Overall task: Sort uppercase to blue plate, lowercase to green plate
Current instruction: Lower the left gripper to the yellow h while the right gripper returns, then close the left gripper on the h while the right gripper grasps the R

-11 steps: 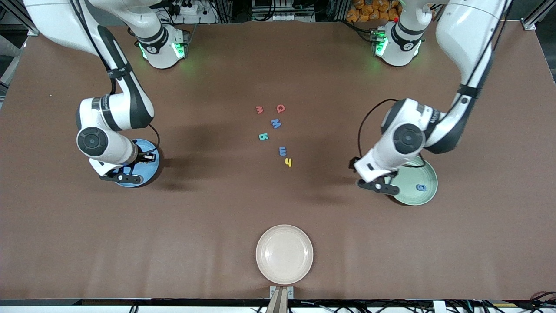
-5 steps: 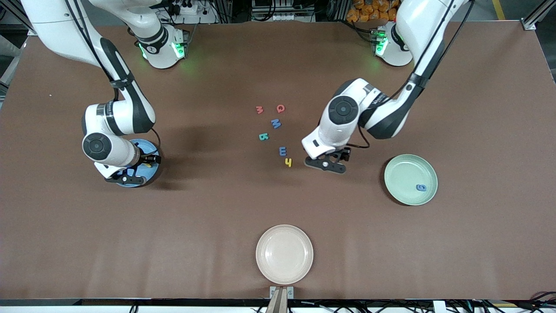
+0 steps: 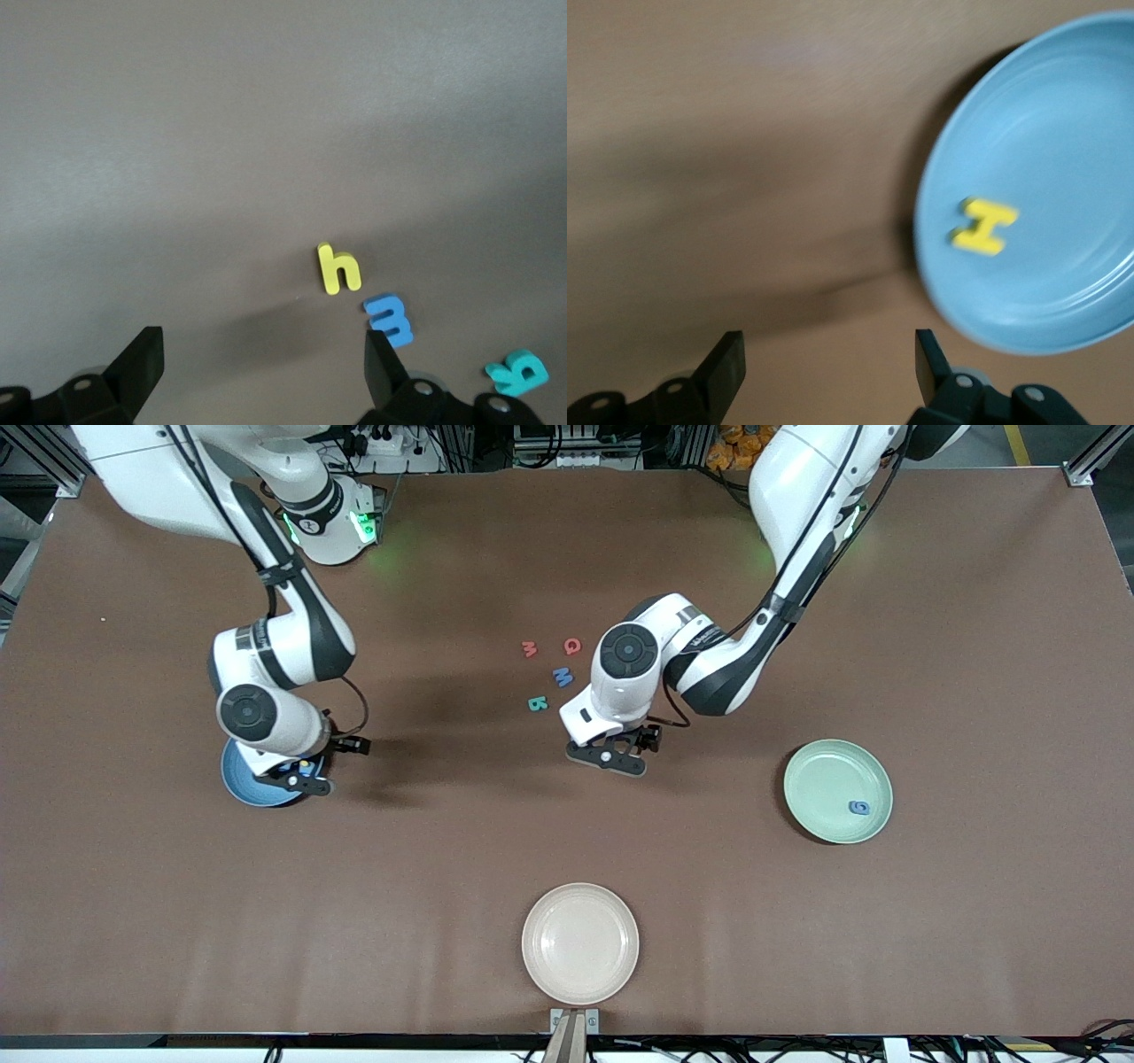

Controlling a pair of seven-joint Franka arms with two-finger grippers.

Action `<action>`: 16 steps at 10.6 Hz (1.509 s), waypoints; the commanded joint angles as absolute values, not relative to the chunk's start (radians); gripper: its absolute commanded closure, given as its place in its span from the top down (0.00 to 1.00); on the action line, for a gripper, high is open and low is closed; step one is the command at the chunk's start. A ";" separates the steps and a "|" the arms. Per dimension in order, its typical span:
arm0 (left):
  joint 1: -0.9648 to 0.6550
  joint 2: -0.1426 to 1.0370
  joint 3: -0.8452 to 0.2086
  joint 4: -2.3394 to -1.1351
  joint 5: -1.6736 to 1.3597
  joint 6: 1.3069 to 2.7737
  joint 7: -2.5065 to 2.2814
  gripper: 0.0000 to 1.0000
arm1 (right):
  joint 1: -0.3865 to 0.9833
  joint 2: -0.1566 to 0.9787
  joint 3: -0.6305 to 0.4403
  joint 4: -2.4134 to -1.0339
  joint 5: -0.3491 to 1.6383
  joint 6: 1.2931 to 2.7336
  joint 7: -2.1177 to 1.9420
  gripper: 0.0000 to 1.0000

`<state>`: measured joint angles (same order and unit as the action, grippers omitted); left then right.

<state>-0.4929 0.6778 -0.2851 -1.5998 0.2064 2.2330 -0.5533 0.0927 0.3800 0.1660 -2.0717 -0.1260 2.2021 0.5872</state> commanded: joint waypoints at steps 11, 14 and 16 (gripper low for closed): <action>-0.551 0.841 -0.265 -1.482 0.183 2.299 -0.664 0.72 | 0.271 0.364 0.351 -2.083 -0.114 2.318 1.251 0.90; -0.551 0.847 -0.265 -1.482 0.183 2.299 -0.693 0.68 | 0.330 0.368 0.376 -2.088 -0.115 2.436 1.440 0.90; -0.551 0.854 -0.265 -1.476 0.183 2.299 -0.703 0.64 | 0.356 0.368 0.377 -2.100 -0.117 2.479 1.471 0.90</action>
<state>-0.5347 0.8367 -0.2794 -1.5029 0.2059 2.2979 -0.6865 0.3476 0.3777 0.3739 -2.0824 -0.1231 2.4493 1.4393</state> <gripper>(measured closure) 0.330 0.101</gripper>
